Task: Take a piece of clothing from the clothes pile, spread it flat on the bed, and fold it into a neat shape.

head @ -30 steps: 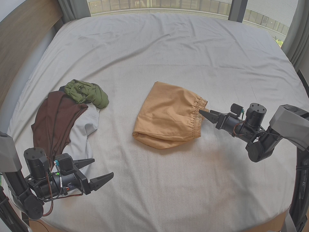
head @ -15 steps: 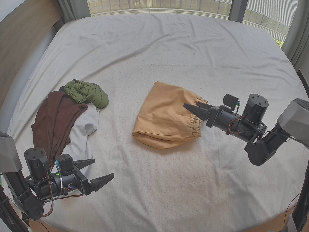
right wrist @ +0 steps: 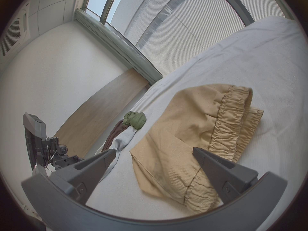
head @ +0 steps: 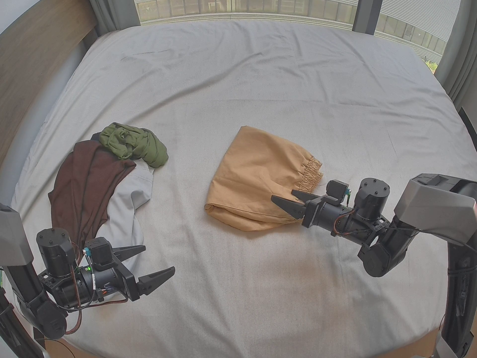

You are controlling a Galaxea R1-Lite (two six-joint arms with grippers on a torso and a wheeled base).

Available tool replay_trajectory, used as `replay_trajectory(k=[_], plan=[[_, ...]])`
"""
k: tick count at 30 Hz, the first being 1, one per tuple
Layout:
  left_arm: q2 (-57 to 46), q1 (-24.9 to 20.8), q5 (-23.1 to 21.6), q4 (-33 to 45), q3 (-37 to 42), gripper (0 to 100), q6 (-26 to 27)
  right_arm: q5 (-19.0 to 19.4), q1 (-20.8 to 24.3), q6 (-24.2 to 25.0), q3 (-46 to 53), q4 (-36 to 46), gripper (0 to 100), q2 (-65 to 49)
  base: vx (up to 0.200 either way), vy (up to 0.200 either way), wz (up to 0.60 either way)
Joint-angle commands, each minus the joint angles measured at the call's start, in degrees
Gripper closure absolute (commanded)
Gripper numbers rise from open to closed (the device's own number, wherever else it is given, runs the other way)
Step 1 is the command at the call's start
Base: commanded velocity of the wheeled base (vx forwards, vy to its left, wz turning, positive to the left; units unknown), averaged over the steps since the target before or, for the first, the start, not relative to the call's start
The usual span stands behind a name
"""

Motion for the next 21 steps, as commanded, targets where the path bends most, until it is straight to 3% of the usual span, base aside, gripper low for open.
replay_trajectory(k=[1,4,10,11,14,18,19,21], plan=[[-0.3,0.1,0.0,0.0,0.2,0,-0.1,0.0,-0.2,0.0,2.0,-1.2,0,2.0,0.000,0.000,0.00],[-0.9,0.1,0.0,0.0,0.3,0,-0.1,0.0,-0.5,0.0,4.0,-3.4,0,0.5,0.000,0.000,0.00],[-13.8,0.1,-3.0,0.0,1.5,0,-4.5,0.0,-2.0,-0.1,16.7,-3.9,0,-23.7,0.000,0.000,0.00],[-13.8,0.1,-3.0,0.0,1.5,0,-4.5,0.0,-2.0,-0.1,16.7,-3.9,0,-23.7,0.000,0.000,0.00],[-25.8,0.2,-6.2,1.5,2.6,0,-11.4,0.1,-2.6,-0.5,25.7,-3.7,0,-40.8,0.000,0.000,0.00],[-40.6,0.0,-8.1,4.3,2.6,0,-21.9,0.1,-2.7,-5.0,36.2,-0.3,0,-56.0,0.000,0.000,0.00],[-40.6,0.0,-8.1,4.3,2.6,0,-21.9,0.1,-2.7,-5.0,36.2,-0.3,0,-56.0,0.000,0.000,0.00],[-50.2,-0.6,-7.6,12.4,2.6,0,-23.1,0.0,-4.4,-10.7,42.8,7.8,0,-66.4,0.000,0.000,0.00]])
